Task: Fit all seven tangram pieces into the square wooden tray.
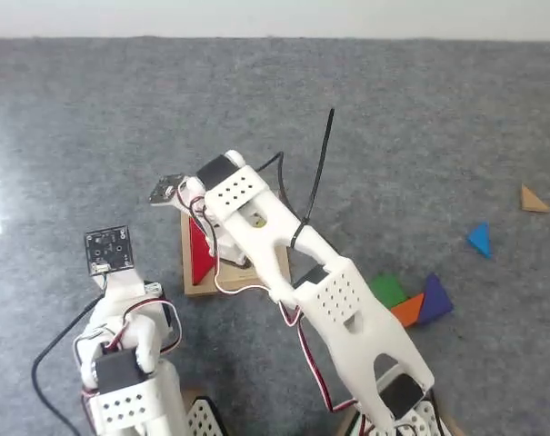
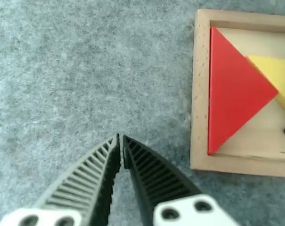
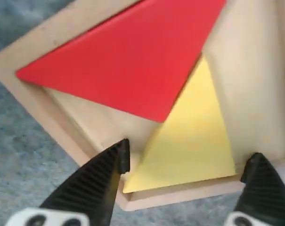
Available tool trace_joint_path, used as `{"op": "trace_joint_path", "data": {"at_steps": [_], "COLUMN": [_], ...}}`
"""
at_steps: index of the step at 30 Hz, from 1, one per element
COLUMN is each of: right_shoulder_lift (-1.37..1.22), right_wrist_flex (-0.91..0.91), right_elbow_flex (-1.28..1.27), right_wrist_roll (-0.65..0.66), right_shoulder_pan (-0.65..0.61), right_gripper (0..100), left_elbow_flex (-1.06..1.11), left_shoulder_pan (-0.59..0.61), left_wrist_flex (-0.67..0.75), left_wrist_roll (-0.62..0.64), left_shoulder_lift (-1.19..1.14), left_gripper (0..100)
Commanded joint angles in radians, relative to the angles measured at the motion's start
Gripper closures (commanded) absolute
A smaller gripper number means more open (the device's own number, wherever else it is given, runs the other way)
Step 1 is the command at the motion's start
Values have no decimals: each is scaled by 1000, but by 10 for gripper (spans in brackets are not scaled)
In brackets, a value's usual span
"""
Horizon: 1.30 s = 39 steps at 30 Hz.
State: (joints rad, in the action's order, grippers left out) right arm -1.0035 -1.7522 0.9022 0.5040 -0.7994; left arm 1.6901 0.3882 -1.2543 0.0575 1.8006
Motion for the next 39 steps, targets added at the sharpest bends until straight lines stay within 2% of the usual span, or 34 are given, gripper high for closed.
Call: {"op": "trace_joint_path", "data": {"at_steps": [1, 9, 17, 20, 25, 37, 39], "right_shoulder_lift": [-5, -48, -44, -42, -13, -77, -77], "right_wrist_flex": [-31, -39, -44, -42, -42, -42, -42], "right_elbow_flex": [68, 64, 48, 54, 58, 61, 61], "right_wrist_roll": [14, 6, -95, -198, -279, -364, -371], "right_shoulder_pan": [24, 42, 31, 16, 15, 16, 16], "right_gripper": [638, 638, 638, 638, 638, 641, 666], "left_elbow_flex": [-7, -7, -7, -7, -7, -7, -7], "left_shoulder_pan": [0, 0, 0, 2, 2, 3, 3], "left_wrist_flex": [-8, -8, -8, -8, -8, -8, -8], "left_wrist_roll": [-5, -5, -5, -5, -5, -5, -5], "left_shoulder_lift": [17, 17, 17, 17, 17, 17, 17], "left_gripper": [987, 987, 987, 987, 987, 987, 987]}}
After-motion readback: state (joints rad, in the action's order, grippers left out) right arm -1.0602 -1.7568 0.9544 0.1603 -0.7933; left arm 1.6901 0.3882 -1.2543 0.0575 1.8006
